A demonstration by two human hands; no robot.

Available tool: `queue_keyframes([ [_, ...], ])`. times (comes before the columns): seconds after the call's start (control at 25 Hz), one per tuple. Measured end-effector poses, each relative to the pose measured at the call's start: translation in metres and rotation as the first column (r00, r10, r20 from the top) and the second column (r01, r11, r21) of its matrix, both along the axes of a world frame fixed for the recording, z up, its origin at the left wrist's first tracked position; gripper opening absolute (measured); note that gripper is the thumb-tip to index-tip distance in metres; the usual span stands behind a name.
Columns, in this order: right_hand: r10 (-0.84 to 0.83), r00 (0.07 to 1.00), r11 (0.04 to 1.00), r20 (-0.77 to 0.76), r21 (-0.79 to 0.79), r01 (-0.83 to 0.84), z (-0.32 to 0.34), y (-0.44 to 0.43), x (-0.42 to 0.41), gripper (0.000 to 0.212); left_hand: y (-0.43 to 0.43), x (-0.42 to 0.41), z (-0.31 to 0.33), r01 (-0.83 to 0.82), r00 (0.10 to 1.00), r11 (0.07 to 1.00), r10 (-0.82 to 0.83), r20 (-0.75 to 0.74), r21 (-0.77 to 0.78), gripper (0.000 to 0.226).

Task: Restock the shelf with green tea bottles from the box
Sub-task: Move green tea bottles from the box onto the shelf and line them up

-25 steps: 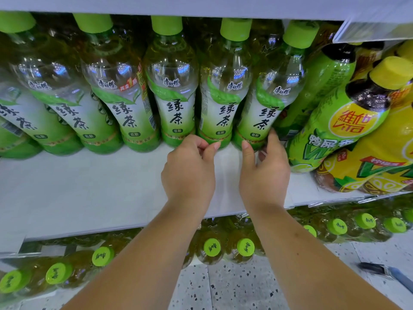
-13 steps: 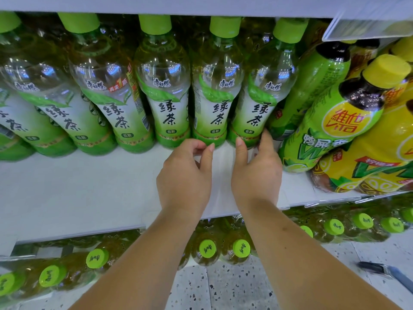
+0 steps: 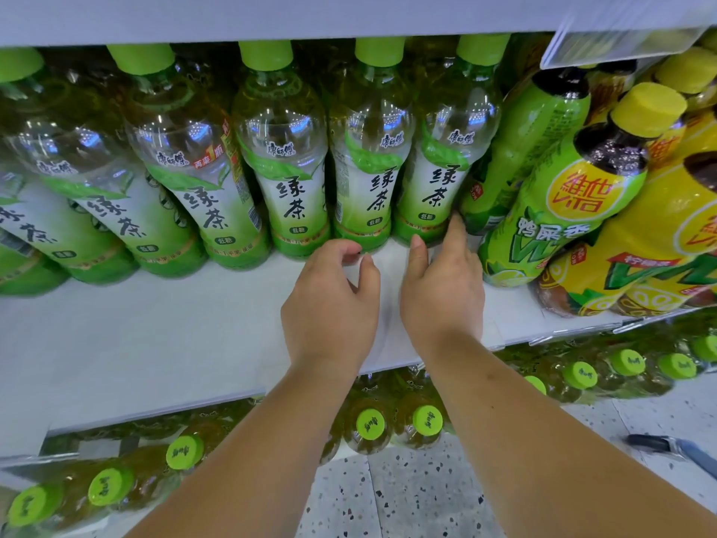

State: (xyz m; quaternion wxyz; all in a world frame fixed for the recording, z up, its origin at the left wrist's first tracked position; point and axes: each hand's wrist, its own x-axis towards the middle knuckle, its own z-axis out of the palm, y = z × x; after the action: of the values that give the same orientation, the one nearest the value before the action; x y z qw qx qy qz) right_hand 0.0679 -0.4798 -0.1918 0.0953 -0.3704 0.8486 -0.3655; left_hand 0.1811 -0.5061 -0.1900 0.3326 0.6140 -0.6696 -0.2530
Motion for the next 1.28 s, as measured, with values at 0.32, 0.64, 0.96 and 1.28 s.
queue_keyframes([
  [0.32,-0.003,0.965,0.986,0.262,-0.158,0.046,0.011,0.012,-0.001,0.045,-0.003,0.022,0.013,0.272,0.955,0.943,-0.238,-0.179,0.193,0.038],
  [0.64,-0.036,0.804,0.999,0.593,0.018,0.031,0.056,0.056,0.015,0.045,0.012,0.079,0.046,0.395,0.889,0.855,-0.263,-0.376,0.337,0.044],
  [0.96,-0.112,0.732,0.964,0.672,0.253,-0.085,0.091,0.154,0.052,0.051,0.050,0.131,0.093,0.418,0.908,0.699,-0.330,-0.257,0.579,0.059],
  [1.28,-0.300,0.614,0.936,0.730,0.350,0.041,0.152,0.286,0.095,0.062,0.142,0.166,0.139,0.488,0.863,0.549,-0.420,-0.281,0.678,0.075],
])
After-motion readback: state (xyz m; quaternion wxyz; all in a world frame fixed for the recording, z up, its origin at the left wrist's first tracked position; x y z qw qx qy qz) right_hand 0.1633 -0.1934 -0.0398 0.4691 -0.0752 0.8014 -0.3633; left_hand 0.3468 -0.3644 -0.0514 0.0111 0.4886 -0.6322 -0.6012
